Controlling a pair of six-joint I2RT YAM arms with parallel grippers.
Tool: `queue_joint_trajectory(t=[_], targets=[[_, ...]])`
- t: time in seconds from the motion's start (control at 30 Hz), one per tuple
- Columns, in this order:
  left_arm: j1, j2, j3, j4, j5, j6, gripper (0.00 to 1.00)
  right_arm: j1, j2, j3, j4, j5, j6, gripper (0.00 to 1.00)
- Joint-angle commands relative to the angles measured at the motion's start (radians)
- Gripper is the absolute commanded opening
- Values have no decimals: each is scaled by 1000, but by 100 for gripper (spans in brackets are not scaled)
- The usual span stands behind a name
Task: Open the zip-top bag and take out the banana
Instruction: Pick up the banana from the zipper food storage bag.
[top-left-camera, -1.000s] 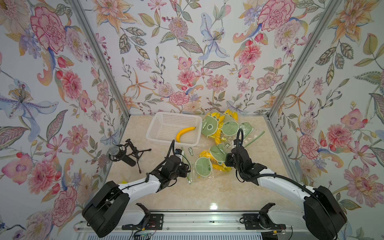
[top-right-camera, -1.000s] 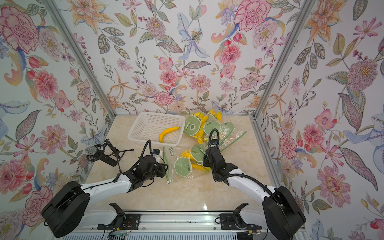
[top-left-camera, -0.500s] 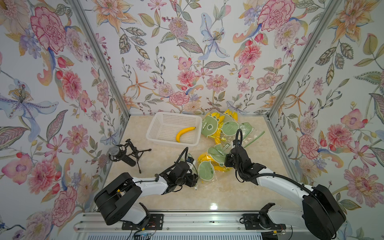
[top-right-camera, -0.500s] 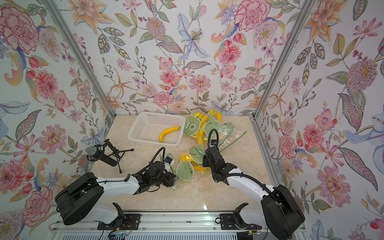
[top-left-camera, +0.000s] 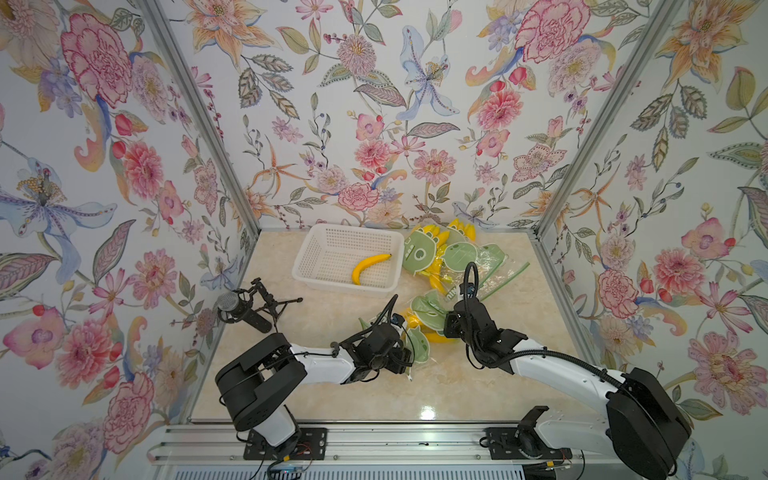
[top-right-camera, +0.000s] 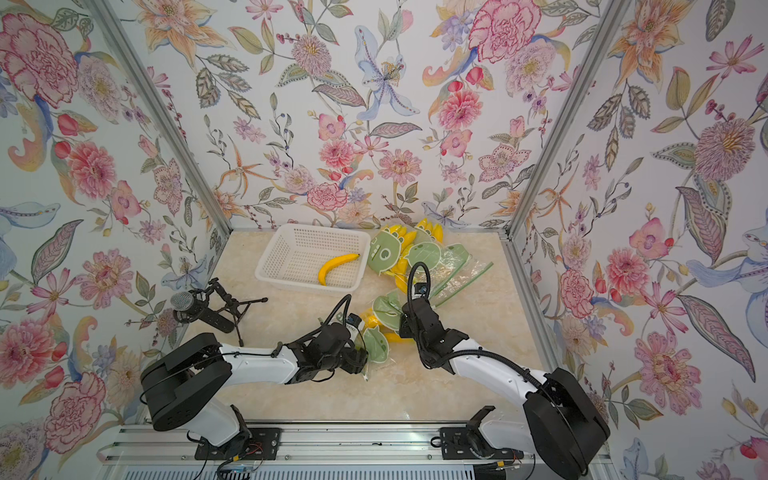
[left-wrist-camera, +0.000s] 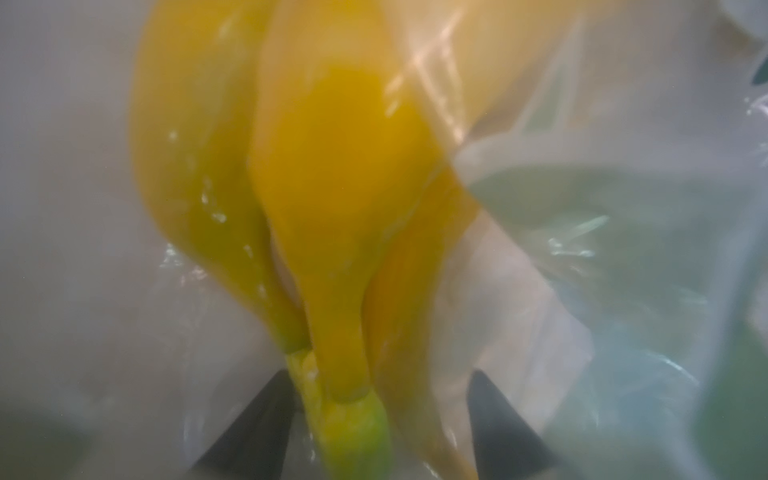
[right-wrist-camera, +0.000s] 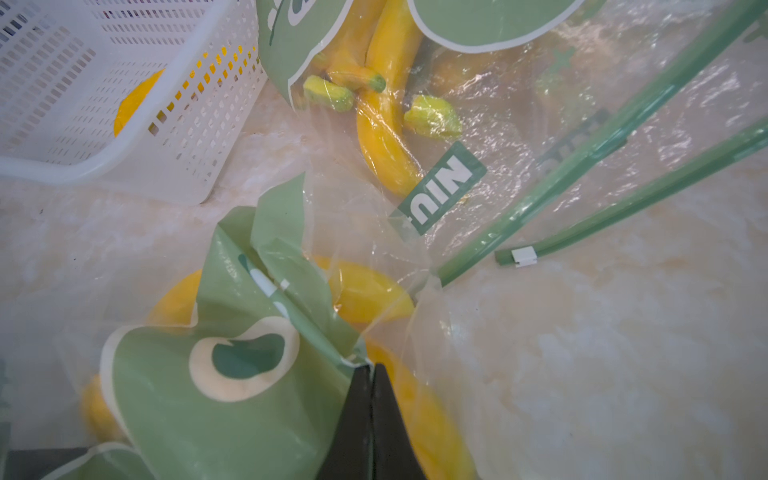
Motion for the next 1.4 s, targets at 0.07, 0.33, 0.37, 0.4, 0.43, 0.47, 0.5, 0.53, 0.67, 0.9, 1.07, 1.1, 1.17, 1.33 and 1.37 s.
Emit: queue_joint_trajectory(t=[0.07, 0.33, 0.37, 0.4, 0.43, 0.47, 0.5, 0.53, 0.67, 0.9, 1.07, 1.1, 1.17, 1.33, 1.37], targets=[[-9, -10, -3, -158, -201, -67, 51, 7, -6, 18, -28, 62, 27, 0], [-8, -101, -57, -199, -266, -85, 33, -16, -36, 7, -47, 81, 29, 0], [-8, -108, -61, -201, -270, -89, 32, -16, -35, 7, -50, 81, 31, 0], [-6, -112, -65, -198, -270, -90, 32, -16, -34, 7, -51, 83, 34, 0], [-5, -115, -66, -200, -269, -92, 31, -15, -35, 6, -53, 84, 36, 0], [-6, -117, -66, -202, -269, -92, 31, -16, -36, 4, -53, 88, 38, 0], [-5, -118, -65, -207, -270, -94, 31, -16, -37, 3, -56, 92, 41, 0], [-5, -122, -65, -212, -273, -96, 30, -16, -39, 1, -58, 95, 43, 0], [-2, -142, -70, -237, -294, -104, 25, -16, -46, -2, -67, 108, 49, 0], [8, -135, -60, -236, -260, -77, 40, -12, -43, 4, -67, 95, 43, 0], [8, -78, -34, -211, -215, -58, 46, 0, -34, 10, -67, 100, 42, 0], [6, -64, -26, -220, -222, -59, 44, 1, -34, 10, -67, 101, 42, 0], [7, -53, -17, -217, -230, -56, 44, 2, -34, 10, -65, 102, 43, 0], [7, -19, -1, -233, -266, -58, 26, 1, -33, 4, -64, 113, 40, 0], [7, -25, -1, -241, -280, -61, 22, -1, -36, 1, -64, 118, 41, 0]])
